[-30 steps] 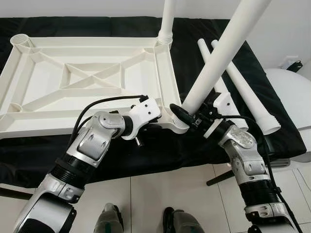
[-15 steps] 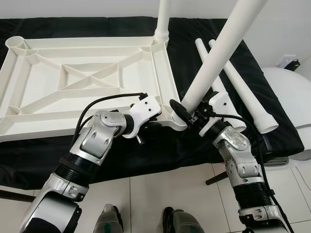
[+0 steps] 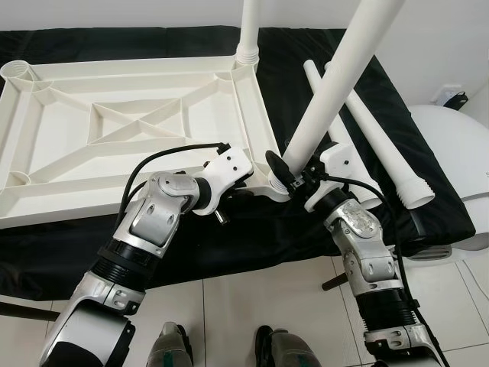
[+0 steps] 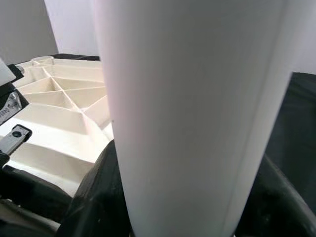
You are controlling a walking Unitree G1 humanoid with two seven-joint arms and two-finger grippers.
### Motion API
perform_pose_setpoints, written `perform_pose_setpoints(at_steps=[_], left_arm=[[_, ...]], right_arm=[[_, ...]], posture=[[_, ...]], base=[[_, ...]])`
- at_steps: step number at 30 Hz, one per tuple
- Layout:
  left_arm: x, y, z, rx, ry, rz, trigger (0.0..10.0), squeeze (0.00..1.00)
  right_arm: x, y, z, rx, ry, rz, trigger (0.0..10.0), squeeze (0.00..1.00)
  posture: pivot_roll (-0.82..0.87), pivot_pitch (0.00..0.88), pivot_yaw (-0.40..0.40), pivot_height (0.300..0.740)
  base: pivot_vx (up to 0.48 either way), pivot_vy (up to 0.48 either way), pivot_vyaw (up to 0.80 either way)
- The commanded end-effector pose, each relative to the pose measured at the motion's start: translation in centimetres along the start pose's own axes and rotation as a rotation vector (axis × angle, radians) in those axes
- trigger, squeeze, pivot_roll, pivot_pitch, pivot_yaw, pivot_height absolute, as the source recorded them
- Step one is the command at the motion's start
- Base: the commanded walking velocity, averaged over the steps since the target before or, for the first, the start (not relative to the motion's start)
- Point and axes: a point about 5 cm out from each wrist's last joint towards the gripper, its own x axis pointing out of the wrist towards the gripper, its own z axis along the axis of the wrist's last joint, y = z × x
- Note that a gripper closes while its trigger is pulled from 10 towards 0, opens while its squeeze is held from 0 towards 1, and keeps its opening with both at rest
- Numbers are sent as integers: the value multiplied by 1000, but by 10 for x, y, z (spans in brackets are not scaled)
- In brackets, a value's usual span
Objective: Building children table
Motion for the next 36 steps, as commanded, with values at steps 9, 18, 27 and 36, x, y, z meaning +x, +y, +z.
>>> perform_pose_setpoints(at_steps=[9,18,27,36], left_arm=[[-12,25,13,-18,-52,334,10000,0],[-14,25,14,-19,-56,339,10000,0],[-14,25,17,-25,-63,343,10000,0],[-13,24,18,-31,-69,346,10000,0]], right_arm=[[5,9,-14,19,68,-213,10000,0],[10,16,-17,21,80,-313,10000,0],[18,22,-21,16,111,-433,10000,0],[27,24,-29,17,154,-544,10000,0]], posture=[[45,192,-27,740],[49,194,-27,740],[46,195,-26,740],[47,192,-30,740]], base=[[0,0,0],[0,0,0],[0,0,0],[0,0,0]])
